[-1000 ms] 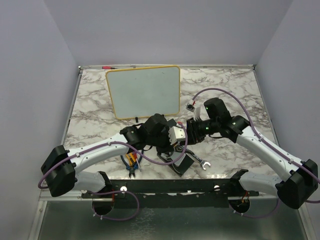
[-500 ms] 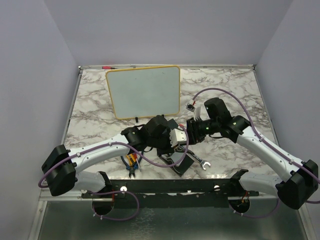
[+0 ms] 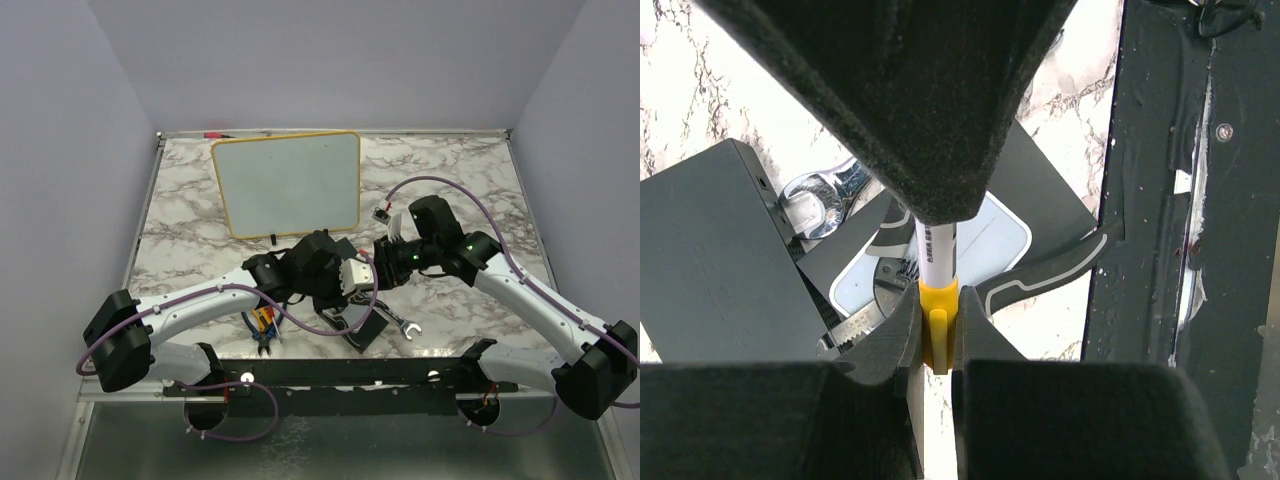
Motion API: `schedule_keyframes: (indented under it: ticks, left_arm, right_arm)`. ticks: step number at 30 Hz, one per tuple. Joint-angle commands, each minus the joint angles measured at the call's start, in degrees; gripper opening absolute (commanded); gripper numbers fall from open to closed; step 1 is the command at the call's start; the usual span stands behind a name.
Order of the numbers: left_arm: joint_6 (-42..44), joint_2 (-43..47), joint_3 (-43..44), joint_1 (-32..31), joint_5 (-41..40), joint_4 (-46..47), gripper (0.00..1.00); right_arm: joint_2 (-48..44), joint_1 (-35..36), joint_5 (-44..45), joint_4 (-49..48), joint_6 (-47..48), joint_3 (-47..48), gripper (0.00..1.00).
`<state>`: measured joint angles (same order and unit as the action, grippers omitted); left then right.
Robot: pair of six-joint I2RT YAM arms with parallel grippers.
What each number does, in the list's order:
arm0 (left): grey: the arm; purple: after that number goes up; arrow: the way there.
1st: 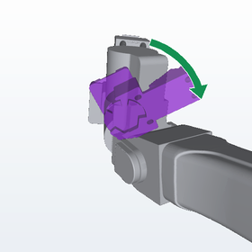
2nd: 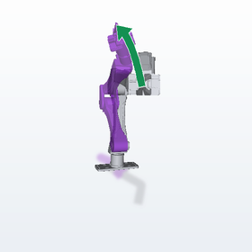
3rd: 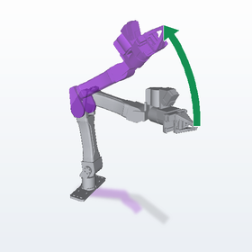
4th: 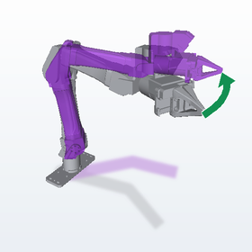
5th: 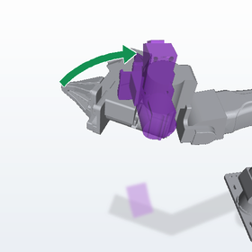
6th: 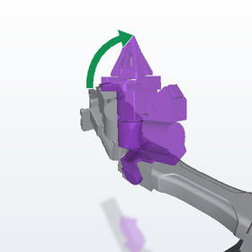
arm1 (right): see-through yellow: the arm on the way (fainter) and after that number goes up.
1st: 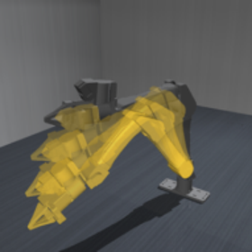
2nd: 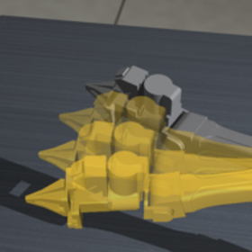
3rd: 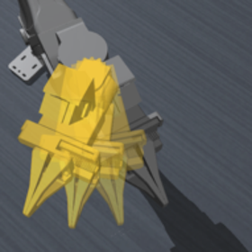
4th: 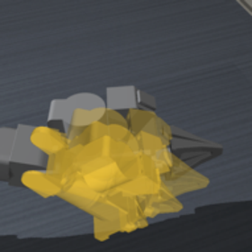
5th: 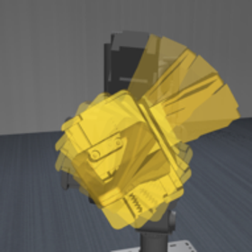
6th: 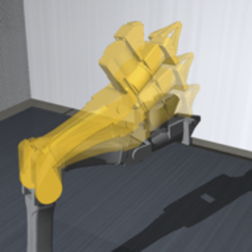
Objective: Write a sentence on the whiteboard
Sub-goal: Open the whiteboard marker at the center of the board.
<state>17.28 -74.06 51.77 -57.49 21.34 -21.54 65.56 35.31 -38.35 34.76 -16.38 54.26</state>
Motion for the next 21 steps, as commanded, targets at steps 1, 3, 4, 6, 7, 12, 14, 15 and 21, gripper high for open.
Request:
schedule_keyframes:
  ticks: [1,3,4,6,7,12,14,15,21]
  left_arm:
    - [1.0,-0.4,1.6,-0.2,-0.9,-1.4,0.00]
    - [1.0,-0.4,1.6,-0.2,-0.8,-1.4,0.00]
    - [1.0,-0.4,1.6,-0.2,-0.7,-1.4,0.00]
    - [0.9,-0.5,1.6,-0.2,-0.6,-1.4,0.00]
    - [1.0,-0.5,1.7,-0.2,-0.7,-1.5,0.00]
    - [0.9,-0.5,1.7,-0.2,-0.7,-1.6,0.00]
    - [0.9,-0.5,1.7,-0.2,-0.7,-1.6,0.00]
    - [0.9,-0.5,1.7,-0.2,-0.8,-1.6,0.00]
    - [0.7,0.3,1.9,-0.2,-1.8,-1.5,0.08]
  right_arm:
    - [-1.2,0.4,-1.8,1.5,0.9,0.8,0.26]
    - [-1.2,0.5,-1.7,1.5,0.9,0.7,0.25]
    - [-1.2,0.5,-1.8,1.5,0.9,0.7,0.25]
    - [-1.1,0.5,-1.9,1.7,1.0,0.7,0.25]
    - [-1.1,0.5,-2.0,1.7,1.0,0.7,0.25]
    - [-1.1,0.6,-1.9,1.6,1.1,0.5,0.21]
    - [-1.0,0.6,-1.9,1.5,1.0,0.3,0.17]
    - [-1.0,0.7,-1.9,1.5,1.1,0.4,0.12]
    - [-2.8,0.9,-1.5,-2.0,-0.7,-1.0,0.01]
